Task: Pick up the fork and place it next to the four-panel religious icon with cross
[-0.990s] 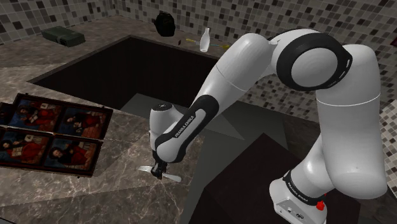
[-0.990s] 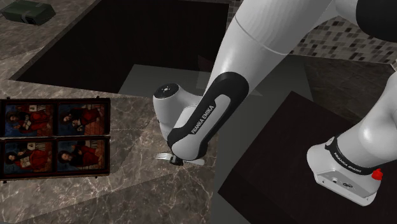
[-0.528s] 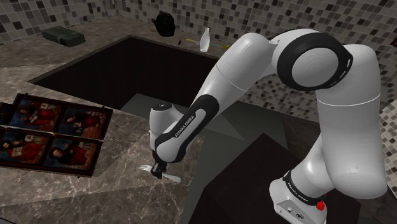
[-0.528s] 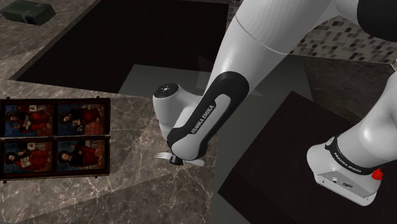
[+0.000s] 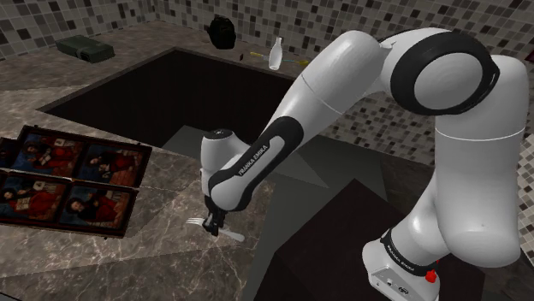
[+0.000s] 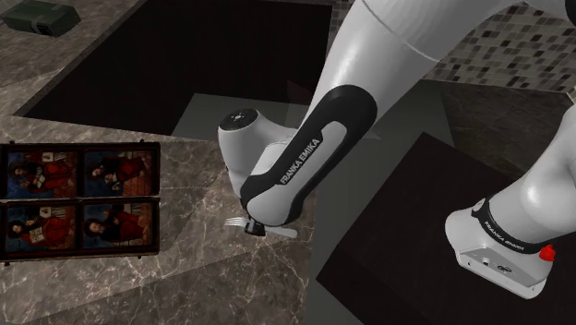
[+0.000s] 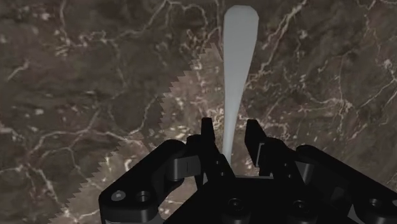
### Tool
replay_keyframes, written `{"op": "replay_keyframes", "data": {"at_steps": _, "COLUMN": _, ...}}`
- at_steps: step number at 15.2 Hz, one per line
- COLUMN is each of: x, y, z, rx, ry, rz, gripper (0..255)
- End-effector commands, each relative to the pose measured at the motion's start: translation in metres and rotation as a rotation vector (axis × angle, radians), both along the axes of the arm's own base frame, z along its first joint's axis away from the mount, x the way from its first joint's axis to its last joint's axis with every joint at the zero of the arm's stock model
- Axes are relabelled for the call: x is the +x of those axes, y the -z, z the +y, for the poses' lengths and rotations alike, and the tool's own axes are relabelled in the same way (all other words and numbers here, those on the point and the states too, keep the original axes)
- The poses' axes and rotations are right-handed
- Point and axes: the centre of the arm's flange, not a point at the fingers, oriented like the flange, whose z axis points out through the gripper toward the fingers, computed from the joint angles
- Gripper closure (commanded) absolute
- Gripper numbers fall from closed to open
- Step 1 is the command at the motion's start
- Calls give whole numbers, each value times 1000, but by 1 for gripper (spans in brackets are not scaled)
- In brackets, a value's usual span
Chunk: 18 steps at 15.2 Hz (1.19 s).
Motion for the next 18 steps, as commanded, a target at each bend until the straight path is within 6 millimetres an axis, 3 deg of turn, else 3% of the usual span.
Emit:
{"op": "replay_keyframes", "data": {"at_steps": 1, "x": 0, "y": -11, "z": 0, "rx": 0, "ry": 0, "rz": 0, "gripper": 255}}
{"op": "replay_keyframes", "data": {"at_steps": 18, "x": 0, "y": -100, "z": 0, "rx": 0, "ry": 0, "rz": 0, "gripper": 255}}
